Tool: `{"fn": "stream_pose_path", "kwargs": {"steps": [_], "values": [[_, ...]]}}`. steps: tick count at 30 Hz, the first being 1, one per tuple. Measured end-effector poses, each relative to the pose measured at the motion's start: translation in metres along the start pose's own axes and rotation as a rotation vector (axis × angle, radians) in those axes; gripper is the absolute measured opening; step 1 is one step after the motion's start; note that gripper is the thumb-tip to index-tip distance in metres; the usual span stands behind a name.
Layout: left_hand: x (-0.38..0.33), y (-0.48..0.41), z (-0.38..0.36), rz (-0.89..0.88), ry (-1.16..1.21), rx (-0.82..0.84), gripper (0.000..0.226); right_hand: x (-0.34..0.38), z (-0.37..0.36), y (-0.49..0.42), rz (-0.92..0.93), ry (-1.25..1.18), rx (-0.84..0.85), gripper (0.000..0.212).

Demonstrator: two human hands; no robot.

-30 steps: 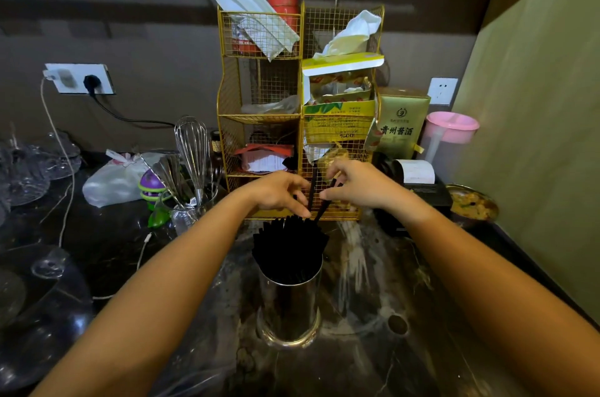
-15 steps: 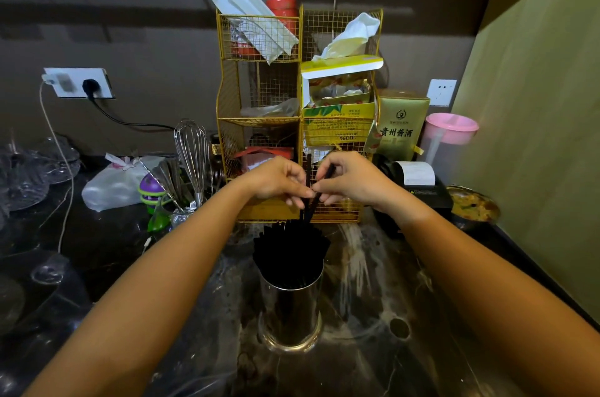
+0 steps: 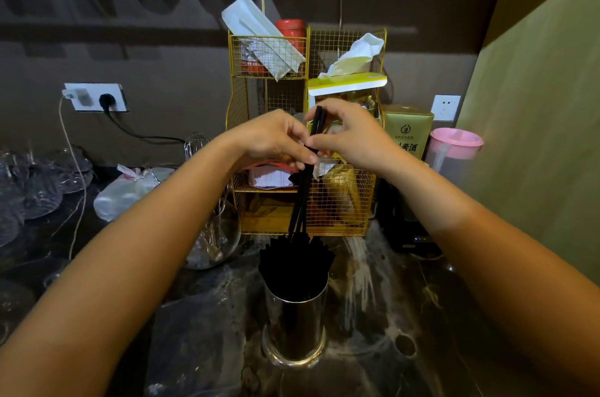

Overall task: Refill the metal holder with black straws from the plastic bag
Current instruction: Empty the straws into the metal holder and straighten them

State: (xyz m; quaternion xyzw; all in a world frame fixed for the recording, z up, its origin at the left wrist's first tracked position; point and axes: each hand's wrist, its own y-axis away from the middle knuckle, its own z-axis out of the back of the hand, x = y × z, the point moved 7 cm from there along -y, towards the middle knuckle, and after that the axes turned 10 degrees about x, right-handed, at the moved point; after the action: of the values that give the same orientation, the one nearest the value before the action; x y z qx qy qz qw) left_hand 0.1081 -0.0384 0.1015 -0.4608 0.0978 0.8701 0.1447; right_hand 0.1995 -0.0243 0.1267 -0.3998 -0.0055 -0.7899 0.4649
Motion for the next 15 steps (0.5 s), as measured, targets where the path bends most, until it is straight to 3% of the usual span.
{"fn": "stream_pose_path", "kwargs": {"steps": [8,10,13,15], "values": [[-0.025,0.018,0.011,-0.111,-0.088,-0.085,0.006,0.005,0.008,-0.001,0.026,-0.254,-0.016,0.049],[-0.031,0.023,0.011,-0.146,-0.098,-0.120,0.008,0.003,0.008,0.002,0.023,-0.310,-0.038,0.040],[-0.041,0.034,0.018,-0.252,-0.099,-0.291,0.009,-0.004,0.014,0.011,-0.004,-0.393,-0.139,0.008],[-0.045,0.044,0.023,-0.340,-0.087,-0.457,0.013,-0.019,0.011,0.017,-0.112,-0.537,-0.147,0.022]]}}
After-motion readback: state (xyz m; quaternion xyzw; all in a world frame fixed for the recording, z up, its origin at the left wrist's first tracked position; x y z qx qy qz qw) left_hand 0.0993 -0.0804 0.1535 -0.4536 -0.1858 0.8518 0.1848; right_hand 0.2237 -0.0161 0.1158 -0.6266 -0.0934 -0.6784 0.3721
